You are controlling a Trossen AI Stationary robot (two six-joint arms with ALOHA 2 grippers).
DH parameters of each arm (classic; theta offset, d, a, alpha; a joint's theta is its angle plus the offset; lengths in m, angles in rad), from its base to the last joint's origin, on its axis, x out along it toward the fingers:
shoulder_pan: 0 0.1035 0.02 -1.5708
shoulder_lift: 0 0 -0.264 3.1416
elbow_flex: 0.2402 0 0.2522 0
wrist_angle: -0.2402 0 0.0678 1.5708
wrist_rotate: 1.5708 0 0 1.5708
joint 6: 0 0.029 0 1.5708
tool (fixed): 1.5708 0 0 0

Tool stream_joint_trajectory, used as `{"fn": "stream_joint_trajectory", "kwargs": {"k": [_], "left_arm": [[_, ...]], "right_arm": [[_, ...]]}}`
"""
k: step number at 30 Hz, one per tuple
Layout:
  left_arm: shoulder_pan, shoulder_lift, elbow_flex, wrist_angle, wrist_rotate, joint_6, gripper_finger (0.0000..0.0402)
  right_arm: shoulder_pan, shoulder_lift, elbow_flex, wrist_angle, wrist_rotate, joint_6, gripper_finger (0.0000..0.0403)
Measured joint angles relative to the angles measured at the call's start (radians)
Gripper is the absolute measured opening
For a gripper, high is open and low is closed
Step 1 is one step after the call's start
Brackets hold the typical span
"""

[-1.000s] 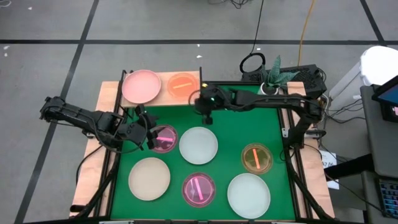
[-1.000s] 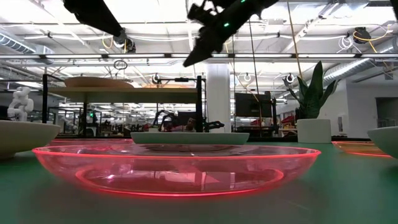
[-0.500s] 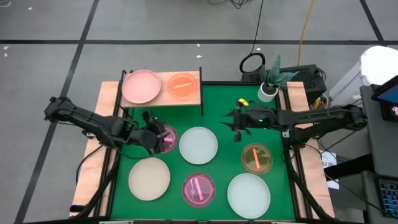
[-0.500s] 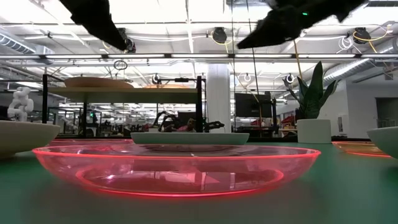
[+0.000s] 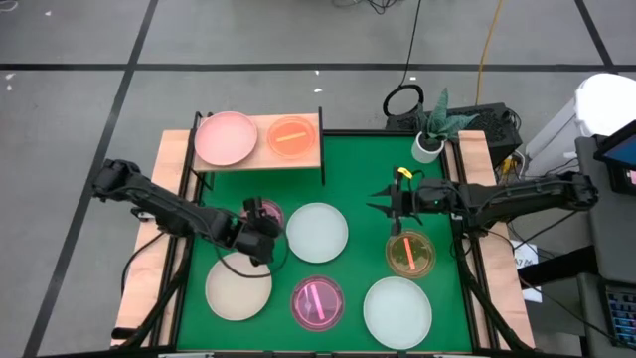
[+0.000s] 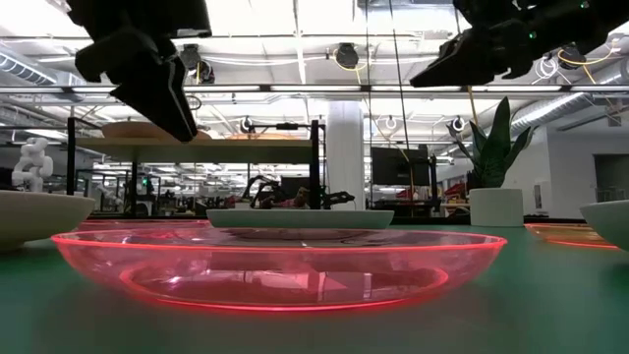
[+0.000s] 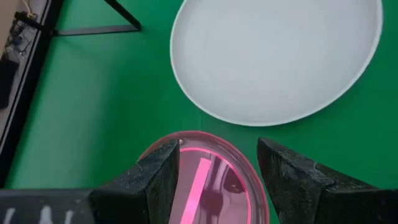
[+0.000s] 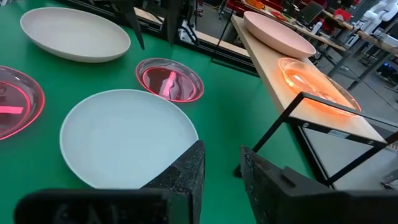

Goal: Place and stack plates onto a shelf
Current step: Stack the top pink plate on top of the orange plate on the shelf

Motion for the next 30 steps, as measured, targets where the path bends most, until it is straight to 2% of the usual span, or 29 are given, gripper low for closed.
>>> {"fn": "stream_joint_trajectory", "kwargs": {"k": [5,11,18,23,30], "left_arm": [[0.0,-0.001,0.0,0.0,0.002,-0.01,0.022],[-0.03,-0.001,0.0,0.0,0.075,-0.087,0.022],[-0.075,-0.001,-0.002,0.004,0.07,-0.184,0.022],[-0.087,0.012,-0.051,0.013,0.07,-0.217,0.022],[-0.083,0.011,-0.167,0.166,0.075,-0.272,0.0211]], "right_arm": [[0.01,0.0,0.0,0.002,0.0,0.026,0.0082],[0.017,0.003,0.0,0.002,0.0,0.028,0.0082],[0.016,0.003,0.0,0.013,0.0,0.024,0.0082],[0.016,0.003,0.0,0.005,0.0,0.021,0.0082],[0.016,0.003,0.0,0.006,0.0,0.037,0.0082]]}}
